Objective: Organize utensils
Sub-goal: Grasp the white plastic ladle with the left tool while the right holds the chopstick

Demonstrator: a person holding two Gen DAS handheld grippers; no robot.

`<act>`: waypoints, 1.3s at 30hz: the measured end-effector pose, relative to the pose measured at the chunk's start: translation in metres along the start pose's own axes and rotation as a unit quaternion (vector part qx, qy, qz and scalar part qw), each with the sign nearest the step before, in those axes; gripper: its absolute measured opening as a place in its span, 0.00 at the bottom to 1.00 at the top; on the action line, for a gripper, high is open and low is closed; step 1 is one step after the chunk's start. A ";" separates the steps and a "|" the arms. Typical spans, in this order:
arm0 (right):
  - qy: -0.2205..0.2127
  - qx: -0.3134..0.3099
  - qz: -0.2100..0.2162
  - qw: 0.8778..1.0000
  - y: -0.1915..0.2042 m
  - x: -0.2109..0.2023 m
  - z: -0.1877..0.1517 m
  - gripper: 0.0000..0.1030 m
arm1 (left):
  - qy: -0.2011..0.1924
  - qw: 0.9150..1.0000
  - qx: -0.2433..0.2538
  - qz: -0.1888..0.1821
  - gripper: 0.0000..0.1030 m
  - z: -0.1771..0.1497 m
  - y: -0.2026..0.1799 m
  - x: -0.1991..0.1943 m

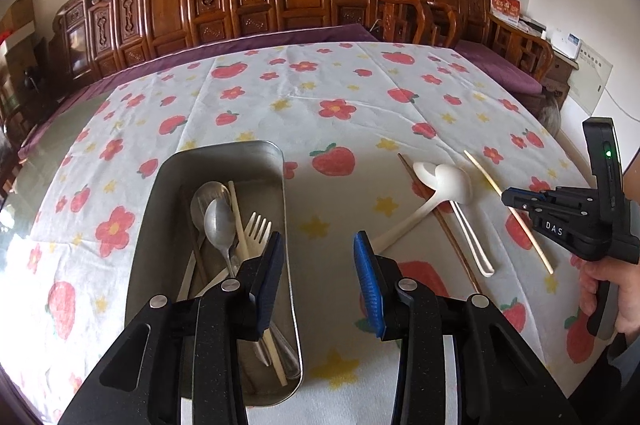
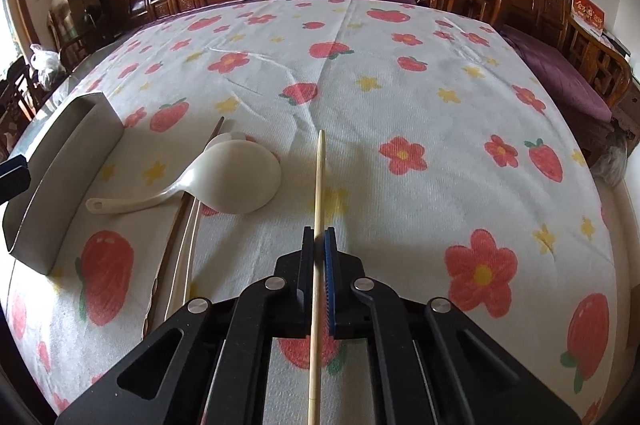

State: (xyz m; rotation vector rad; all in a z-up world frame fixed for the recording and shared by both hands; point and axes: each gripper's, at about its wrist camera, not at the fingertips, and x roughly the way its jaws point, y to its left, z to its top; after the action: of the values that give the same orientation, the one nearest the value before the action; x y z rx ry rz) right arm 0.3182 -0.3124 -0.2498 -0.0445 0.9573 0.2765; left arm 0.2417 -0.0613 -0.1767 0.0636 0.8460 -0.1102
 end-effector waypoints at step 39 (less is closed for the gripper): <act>-0.029 0.037 0.075 0.996 -0.004 -0.016 0.009 0.06 | 0.104 0.988 0.092 -0.072 0.08 0.022 -0.092 0.104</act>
State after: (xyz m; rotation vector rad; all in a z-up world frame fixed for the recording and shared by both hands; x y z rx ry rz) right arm 0.3179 -0.3182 -0.2321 0.1032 0.9135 0.3783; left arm 0.3151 -0.1625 -0.2408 0.1903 1.0478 -0.3216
